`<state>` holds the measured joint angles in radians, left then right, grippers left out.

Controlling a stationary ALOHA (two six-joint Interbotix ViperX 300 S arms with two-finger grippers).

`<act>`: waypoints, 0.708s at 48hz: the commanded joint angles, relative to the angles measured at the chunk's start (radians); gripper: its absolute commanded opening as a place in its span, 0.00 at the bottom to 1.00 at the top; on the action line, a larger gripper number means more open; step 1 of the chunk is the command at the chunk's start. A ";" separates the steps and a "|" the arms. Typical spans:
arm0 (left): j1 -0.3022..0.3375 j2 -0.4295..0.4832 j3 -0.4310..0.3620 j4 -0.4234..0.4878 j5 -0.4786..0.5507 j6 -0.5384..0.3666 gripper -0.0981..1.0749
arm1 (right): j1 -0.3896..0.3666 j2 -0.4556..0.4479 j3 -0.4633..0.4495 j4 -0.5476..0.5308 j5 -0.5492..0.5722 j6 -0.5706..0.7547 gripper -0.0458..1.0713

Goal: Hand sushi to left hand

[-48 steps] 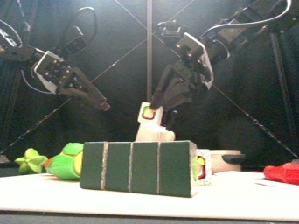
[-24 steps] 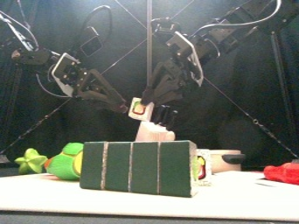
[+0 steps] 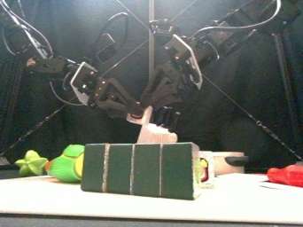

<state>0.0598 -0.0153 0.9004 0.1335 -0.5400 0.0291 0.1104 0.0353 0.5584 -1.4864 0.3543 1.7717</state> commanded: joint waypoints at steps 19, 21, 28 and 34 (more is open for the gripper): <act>0.006 -0.005 -0.020 0.003 -0.011 0.002 0.57 | -0.005 -0.018 -0.020 -0.003 -0.002 0.002 0.46; 0.006 -0.005 -0.020 0.003 -0.011 0.002 0.55 | -0.005 -0.018 -0.020 -0.002 -0.002 0.002 0.46; 0.006 -0.006 -0.020 0.003 -0.011 0.002 0.55 | -0.003 -0.018 -0.020 0.002 -0.003 0.002 0.54; 0.005 -0.008 -0.020 0.003 -0.009 0.002 0.55 | -0.003 -0.020 -0.011 0.003 0.002 0.002 0.66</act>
<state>0.0629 -0.0107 0.8974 0.1396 -0.5400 0.0337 0.1104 0.0353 0.5584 -1.4849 0.3513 1.7671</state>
